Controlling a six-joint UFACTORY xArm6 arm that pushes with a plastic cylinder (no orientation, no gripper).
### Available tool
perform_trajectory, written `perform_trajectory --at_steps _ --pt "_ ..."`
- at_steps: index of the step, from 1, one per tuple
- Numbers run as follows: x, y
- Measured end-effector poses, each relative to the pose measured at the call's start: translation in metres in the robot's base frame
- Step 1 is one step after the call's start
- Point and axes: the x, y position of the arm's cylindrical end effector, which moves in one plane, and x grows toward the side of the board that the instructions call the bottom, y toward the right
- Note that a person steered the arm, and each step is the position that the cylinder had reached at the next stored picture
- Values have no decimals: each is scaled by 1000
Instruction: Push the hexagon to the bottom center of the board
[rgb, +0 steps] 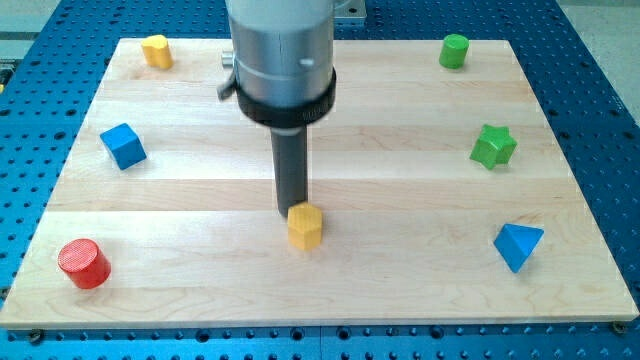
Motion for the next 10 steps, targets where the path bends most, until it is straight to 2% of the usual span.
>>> perform_trajectory --at_steps 3,5,6,8,10 --pt "-7 17" --pt "17 28" --pt "38 15" --pt "39 5" --pt "31 56"
